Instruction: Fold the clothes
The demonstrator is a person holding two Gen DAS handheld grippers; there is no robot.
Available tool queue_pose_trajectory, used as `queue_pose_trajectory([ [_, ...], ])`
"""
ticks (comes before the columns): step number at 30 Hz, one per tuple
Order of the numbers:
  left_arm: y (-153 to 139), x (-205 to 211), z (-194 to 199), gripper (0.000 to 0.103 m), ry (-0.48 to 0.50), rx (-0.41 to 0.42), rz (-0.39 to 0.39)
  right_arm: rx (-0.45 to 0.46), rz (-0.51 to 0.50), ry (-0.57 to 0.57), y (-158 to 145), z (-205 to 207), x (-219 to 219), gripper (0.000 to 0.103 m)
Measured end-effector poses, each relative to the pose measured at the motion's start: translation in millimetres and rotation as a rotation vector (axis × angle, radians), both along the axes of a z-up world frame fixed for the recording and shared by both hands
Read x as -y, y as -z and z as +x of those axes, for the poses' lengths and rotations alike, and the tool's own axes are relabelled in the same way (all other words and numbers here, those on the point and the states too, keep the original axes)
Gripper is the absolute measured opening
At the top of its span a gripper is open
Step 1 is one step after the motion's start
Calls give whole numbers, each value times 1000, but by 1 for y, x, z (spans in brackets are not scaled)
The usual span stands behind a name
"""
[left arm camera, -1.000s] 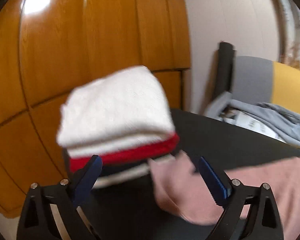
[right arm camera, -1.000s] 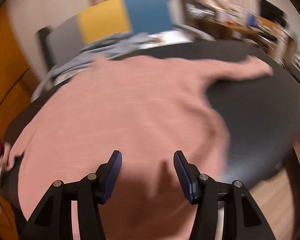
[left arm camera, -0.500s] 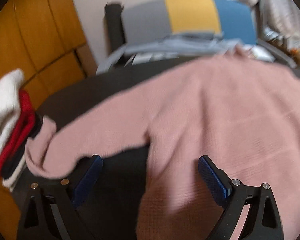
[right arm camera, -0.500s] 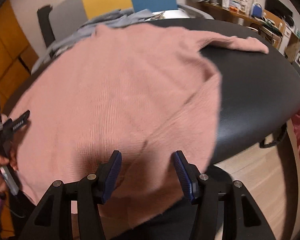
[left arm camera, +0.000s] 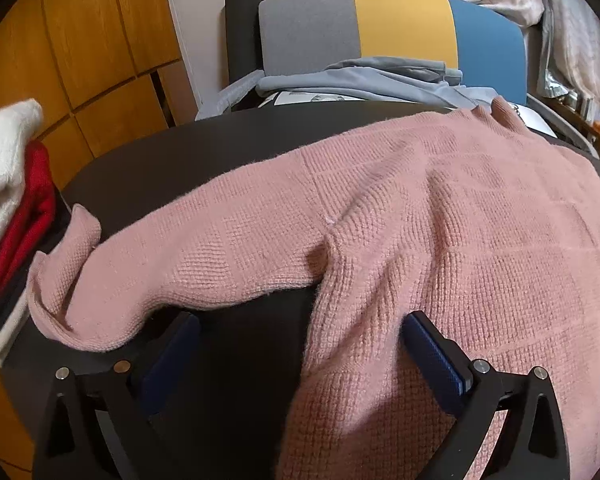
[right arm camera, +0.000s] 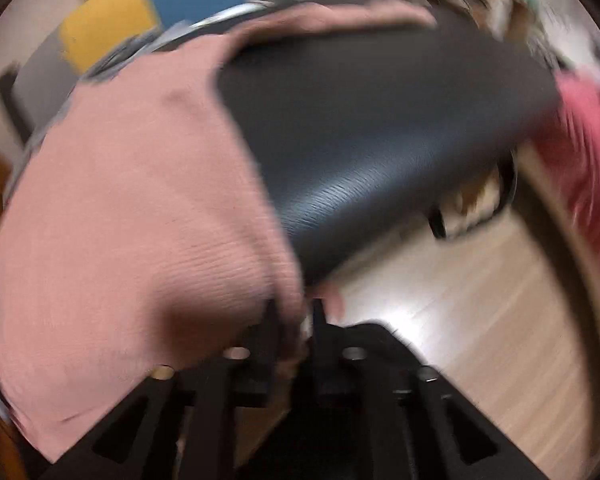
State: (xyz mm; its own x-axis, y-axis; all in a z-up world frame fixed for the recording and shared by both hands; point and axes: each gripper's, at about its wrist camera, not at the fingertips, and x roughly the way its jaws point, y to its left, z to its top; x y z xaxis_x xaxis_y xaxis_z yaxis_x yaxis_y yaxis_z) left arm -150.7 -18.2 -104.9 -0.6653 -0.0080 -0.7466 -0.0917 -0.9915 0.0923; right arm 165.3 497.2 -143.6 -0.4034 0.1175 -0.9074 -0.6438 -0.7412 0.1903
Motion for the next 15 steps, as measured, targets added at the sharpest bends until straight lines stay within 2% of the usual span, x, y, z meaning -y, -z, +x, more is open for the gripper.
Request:
queue_pose_trajectory([
  [1,0,2,-1,103,0,7,16,-11,-7,37,-3,4,-3,33],
  [5,2,10,-6,103,0,32,69,-127,55,50,-36,7,13,33],
  [7,3,11,-6,103,1,36,77,-184,75,-55,-50,-10,33,33],
  [9,3,12,-8,103,4,43,86,-201,95,-137,-53,-29,49,33],
  [13,-2,23,-7,103,7,82,130,-133,175,-267,-43,-74,82,33],
  [15,-5,31,0,103,-6,64,96,-105,253,-310,-41,-86,90,33],
])
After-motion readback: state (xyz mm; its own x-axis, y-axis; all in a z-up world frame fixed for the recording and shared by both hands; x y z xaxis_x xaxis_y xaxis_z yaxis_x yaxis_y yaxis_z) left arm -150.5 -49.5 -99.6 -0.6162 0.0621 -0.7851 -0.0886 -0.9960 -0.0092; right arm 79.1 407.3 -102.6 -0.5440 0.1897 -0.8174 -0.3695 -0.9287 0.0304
